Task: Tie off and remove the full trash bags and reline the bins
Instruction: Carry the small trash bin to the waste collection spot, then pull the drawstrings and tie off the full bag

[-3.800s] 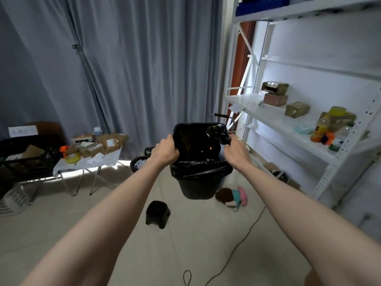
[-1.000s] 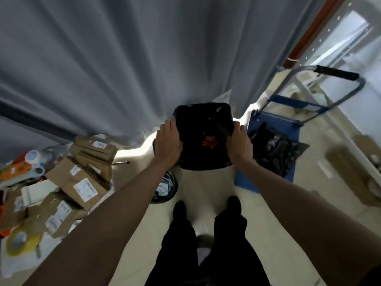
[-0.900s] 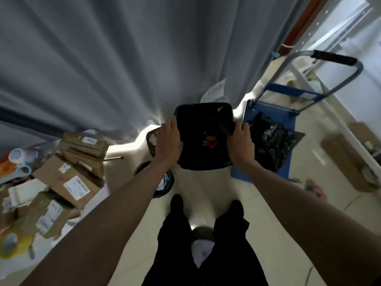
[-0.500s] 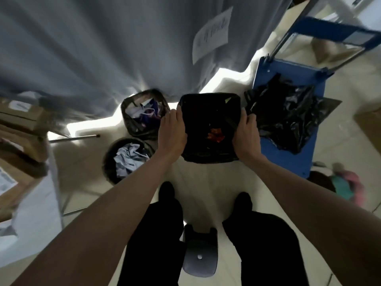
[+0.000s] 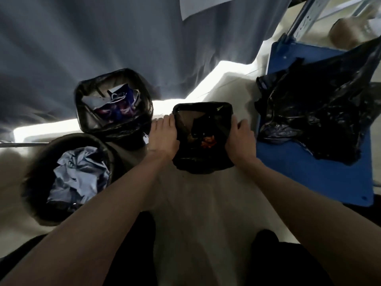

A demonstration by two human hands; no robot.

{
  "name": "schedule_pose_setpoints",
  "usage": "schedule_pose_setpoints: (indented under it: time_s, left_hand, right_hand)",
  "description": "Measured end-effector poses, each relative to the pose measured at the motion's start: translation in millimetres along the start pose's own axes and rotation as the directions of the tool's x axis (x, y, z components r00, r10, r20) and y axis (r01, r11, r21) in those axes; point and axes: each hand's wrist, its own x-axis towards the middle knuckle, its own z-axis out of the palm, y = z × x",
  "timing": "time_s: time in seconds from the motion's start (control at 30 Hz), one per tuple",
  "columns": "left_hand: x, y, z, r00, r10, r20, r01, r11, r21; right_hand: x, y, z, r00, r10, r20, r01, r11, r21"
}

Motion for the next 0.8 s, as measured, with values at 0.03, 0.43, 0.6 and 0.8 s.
schedule_pose_setpoints:
  time_s: [0.03, 0.43, 0.6, 0.8]
  left_hand:
    - [1.7, -0.1, 9.0, 1.000, -0.009, -0.011, 0.009, 1.000, 0.002]
    - [-6.1, 8.2, 31.9, 0.996, -0.069, -0.053, 0.055, 0.973, -0.225]
    - [-25.0, 10.6, 35.4, 0.997, -0.078, -0.023, 0.070, 0.968, -0.241]
    - [-45.9, -9.7, 38.1, 0.998, -0.056, -0.018, 0.050, 0.969, -0.241]
  right_hand:
    - [1.3, 0.1, 10.4, 1.000, 0.003, -0.007, -0.003, 1.000, 0.007]
    - [-9.5, 14.0, 44.4, 0.989, -0.019, -0.147, 0.047, 0.981, 0.187]
    - [-25.4, 10.4, 43.6, 0.994, -0.038, -0.100, 0.061, 0.970, 0.236]
    - [-42.3, 3.0, 47.3, 0.994, -0.089, -0.067, 0.107, 0.927, 0.359]
